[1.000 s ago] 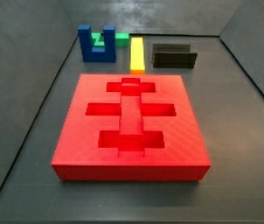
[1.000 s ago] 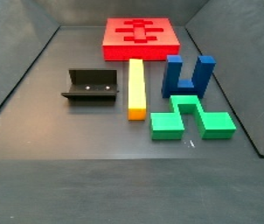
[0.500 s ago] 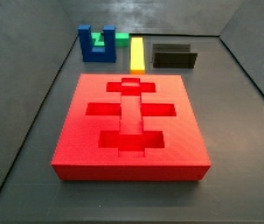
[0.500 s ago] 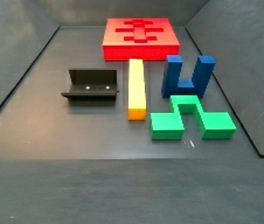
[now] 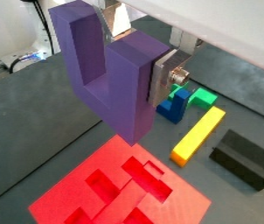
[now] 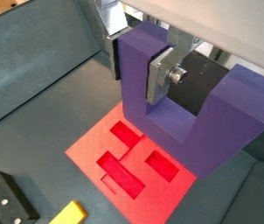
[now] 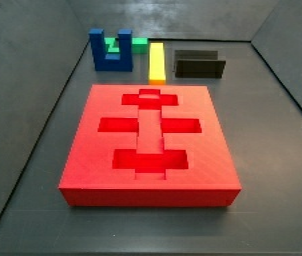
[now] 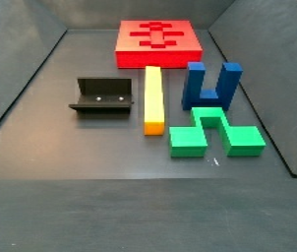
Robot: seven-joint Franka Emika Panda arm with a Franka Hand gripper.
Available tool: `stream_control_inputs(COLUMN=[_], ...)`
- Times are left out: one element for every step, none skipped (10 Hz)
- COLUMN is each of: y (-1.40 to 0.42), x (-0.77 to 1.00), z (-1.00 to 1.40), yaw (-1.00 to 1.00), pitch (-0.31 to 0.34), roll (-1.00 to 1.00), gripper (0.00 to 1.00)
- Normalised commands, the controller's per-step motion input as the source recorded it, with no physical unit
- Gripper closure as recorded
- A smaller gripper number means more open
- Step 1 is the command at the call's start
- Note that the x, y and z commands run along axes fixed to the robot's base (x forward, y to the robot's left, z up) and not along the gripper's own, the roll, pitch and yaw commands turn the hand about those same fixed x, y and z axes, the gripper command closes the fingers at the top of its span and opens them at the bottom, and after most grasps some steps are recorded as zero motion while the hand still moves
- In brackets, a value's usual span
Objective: Pick up the purple object. Move up. Place the purple object on the fixture. Regrasp the purple object. Move to above the board. Insert the purple object.
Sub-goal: Insert the purple object.
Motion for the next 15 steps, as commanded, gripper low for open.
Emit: stream_control_inputs(y=[-0.01,-0.23,-0.51,-0.6,-0.58,-0.55,-0.57,-0.6,-0.55,-0.51,-0.41,-0.37,-0.34,-0.3,0.0], x=[0.03,0.18,0.42,0.53,0.5,0.45,0.37,0.29,0.35,0.35,0.39,0.41,0.37,0.37,0.39], z=[-0.02,-0.18,-0.32,-0.42,-0.46,-0.51,-0.71,-0.8,-0.81,-0.78,-0.64,-0.58,-0.58,-0.55,-0.49], yaw=[0.0,0.0,0.0,0.05,0.1,0.17,0.18,0.15,0.17,0.16,0.11,0.06,0.03,0.01,0.0], pitch=[0.0,-0.03,-0.063,-0.113,-0.14,-0.156,-0.124,-0.114,-0.086,-0.077,-0.051,-0.029,-0.007,0.0,0.011], roll=[0.0,0.0,0.0,0.0,0.0,-0.02,0.0,0.06,0.09,0.07,0.04,0.08,0.12,0.18,0.33], gripper=[1.0,1.0,1.0,1.0,1.0,1.0,1.0,1.0,1.0,1.0,1.0,1.0,1.0,1.0,1.0])
